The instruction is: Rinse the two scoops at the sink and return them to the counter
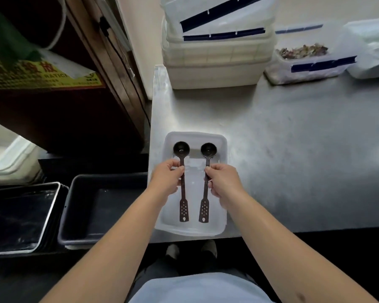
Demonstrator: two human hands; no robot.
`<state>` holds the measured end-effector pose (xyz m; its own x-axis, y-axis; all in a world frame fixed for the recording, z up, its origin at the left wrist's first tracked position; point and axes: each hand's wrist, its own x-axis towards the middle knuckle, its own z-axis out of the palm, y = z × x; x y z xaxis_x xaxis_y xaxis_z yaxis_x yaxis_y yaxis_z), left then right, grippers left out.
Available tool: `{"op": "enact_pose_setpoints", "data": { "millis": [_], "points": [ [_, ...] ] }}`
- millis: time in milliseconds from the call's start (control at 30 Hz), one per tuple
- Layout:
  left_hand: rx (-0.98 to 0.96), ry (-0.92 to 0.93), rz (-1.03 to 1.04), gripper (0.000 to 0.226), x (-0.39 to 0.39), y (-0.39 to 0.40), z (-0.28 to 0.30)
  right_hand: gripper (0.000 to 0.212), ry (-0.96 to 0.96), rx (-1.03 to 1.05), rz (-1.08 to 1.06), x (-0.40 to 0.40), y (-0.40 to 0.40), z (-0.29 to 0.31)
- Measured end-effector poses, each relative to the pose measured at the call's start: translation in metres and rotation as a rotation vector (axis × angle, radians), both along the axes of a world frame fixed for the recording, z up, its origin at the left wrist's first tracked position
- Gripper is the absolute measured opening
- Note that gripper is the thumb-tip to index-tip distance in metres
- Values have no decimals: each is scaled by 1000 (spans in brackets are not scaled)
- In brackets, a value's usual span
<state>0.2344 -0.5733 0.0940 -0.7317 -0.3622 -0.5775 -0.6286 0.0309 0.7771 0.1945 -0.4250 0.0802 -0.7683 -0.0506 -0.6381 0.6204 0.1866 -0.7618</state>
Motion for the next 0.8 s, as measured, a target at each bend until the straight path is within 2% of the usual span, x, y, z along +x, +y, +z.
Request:
{"op": "enact_pose_setpoints", "data": {
  "millis": [167, 333, 567, 700, 800],
  "points": [
    [22, -76, -57, 12, -21, -2, -46, 20, 67, 214, 91, -10, -32, -28],
    [-69, -138, -179, 12, -24, -5, -82, 30, 40, 422, 191, -14, -42, -48],
    [-313, -167, -354, 22, -30, -6, -93, 23, -71, 512, 188, -3, -45, -66],
    [-399, -148, -400, 12, -27, -6, -88, 24, -89, 557, 191, 2, -43, -64],
    [-446, -129, -438, 13, -25, -5, -85, 19, -97, 575, 230, 7, -42, -61]
  ]
}}
